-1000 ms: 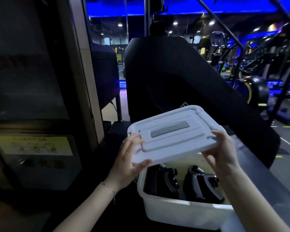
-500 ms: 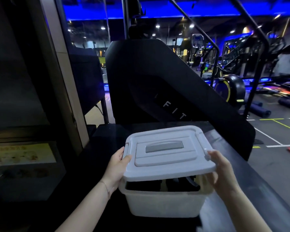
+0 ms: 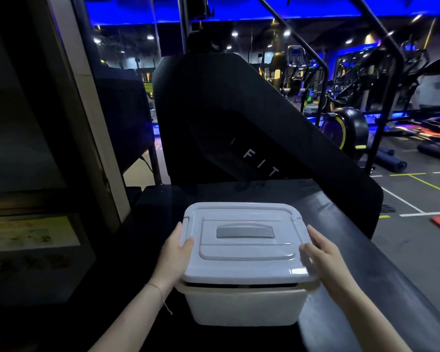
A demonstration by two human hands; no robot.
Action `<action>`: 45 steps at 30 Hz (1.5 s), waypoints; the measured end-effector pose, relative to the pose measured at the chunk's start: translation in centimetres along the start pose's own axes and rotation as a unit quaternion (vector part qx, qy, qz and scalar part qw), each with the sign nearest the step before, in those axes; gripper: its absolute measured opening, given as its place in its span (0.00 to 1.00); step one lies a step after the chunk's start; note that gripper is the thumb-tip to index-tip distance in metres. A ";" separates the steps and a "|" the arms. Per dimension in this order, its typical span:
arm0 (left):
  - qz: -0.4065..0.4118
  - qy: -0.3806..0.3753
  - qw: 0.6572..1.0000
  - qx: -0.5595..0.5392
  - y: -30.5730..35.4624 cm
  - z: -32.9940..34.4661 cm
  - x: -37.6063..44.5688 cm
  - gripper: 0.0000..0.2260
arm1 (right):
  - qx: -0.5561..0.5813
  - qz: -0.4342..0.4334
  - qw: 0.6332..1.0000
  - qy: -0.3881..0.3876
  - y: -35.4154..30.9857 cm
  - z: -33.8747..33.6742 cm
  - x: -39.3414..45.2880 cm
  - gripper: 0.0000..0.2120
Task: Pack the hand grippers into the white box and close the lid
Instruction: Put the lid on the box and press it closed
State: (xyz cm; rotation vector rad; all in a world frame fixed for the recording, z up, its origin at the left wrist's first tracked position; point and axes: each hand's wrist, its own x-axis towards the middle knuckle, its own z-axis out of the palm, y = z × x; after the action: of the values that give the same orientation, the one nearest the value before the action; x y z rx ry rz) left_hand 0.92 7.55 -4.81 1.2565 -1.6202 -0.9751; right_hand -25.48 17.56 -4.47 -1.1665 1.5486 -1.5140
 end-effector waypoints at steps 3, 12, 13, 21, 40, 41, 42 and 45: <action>-0.020 -0.013 1.000 -0.002 -0.3 -0.6 -0.2 0.13 | -0.022 -0.008 0.999 0.026 0.4 0.4 0.0 0.14; -0.033 -0.069 0.986 0.149 -0.9 0.1 -0.4 0.18 | -0.273 -0.027 0.961 -0.008 1.2 0.5 0.3 0.08; -0.031 -0.083 0.978 0.189 -1.0 0.1 -0.3 0.18 | -0.359 -0.030 0.933 -0.015 1.3 0.3 0.4 0.06; -0.015 -0.058 0.918 0.393 -0.2 0.0 0.4 0.20 | -0.585 -0.012 0.811 0.003 -0.1 0.0 1.9 0.14; -0.005 -0.110 0.979 0.174 -1.8 -0.1 2.7 0.24 | -0.352 -0.034 0.935 -0.011 2.8 0.7 6.3 0.27; -0.035 -0.090 0.984 0.148 -1.9 -0.3 2.6 0.27 | -0.332 0.006 0.943 0.014 2.9 0.4 6.1 0.33; -0.080 -0.074 0.988 0.113 -2.0 -0.5 2.5 0.30 | -0.303 0.065 0.950 0.032 3.0 0.0 5.8 0.38; -0.200 -0.095 0.974 -0.053 -2.3 -1.0 1.8 0.24 | -0.126 0.201 0.971 -0.012 3.3 -1.3 4.6 0.31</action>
State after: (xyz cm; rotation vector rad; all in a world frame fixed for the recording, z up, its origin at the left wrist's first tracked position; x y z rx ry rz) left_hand 2.29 5.33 -6.32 1.4843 -1.4584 -1.4487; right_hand -28.86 13.60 -7.06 -0.9240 1.8668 -1.0571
